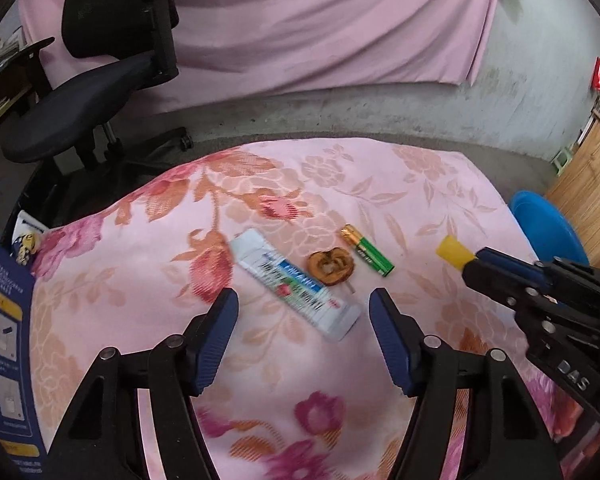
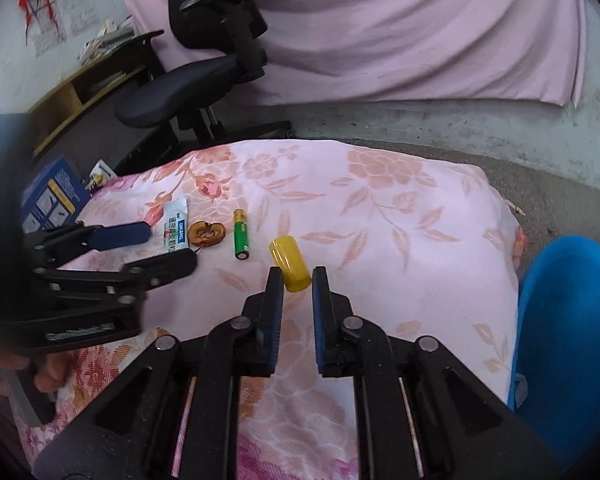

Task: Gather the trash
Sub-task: 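Grasp the white toothpaste tube with the left gripper while the right grasps the yellow cap, then carry the toothpaste tube and yellow cap over the blue basin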

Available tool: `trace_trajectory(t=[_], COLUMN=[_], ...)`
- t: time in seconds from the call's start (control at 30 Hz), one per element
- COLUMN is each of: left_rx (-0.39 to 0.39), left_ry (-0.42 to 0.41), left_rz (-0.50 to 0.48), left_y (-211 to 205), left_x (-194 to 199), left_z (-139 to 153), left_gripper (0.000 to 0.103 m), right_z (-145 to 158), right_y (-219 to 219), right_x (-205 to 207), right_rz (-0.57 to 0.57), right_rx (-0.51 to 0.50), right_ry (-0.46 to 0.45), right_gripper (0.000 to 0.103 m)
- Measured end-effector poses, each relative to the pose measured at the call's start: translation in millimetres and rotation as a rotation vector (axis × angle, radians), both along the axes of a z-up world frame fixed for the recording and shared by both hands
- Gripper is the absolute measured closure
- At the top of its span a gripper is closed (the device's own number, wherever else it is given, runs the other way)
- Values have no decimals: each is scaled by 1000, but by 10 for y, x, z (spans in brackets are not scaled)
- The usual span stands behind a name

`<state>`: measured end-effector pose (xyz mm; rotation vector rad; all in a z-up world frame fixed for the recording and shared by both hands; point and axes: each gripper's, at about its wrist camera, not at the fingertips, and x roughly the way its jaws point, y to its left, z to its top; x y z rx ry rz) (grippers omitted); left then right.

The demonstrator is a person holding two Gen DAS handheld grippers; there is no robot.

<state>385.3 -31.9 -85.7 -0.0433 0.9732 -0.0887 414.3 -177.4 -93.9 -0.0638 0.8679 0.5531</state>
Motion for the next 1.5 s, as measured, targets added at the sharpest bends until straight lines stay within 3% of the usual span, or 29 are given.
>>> trace_trajectory(t=[0.17, 0.37, 0.67, 0.9, 1.17, 1.3, 1.43, 1.5], left_rx=[109, 53, 17, -111, -112, -168, -236, -233], left_ry=[17, 2, -12, -74, -311, -458, -524, -578], left_rz=[4, 53, 45, 63, 29, -9, -23, -57], left_y=[-151, 48, 104, 246, -9, -154, -298, -428], left_x=[78, -1, -138, -395, -763, -996, -1047, -1067], left_z=[-104, -131, -16, 130, 499, 722, 938, 1099], left_gripper=[54, 79, 84, 85, 85, 84, 84, 85], right_z=[4, -14, 12, 146, 430, 568, 726, 781], right_y=[-15, 12, 15, 64, -231, -442, -690, -809], right_x=[2, 6, -47, -316, -668, -821, -1006, -1089], right_rz=[-7, 6, 27, 84, -16, -81, -134, -171], right_rx=[17, 24, 26, 11, 105, 161, 252, 276], right_ry=[4, 11, -4, -121, -338, -442, -560, -609], right_gripper=[65, 65, 65, 65, 65, 65, 65, 65])
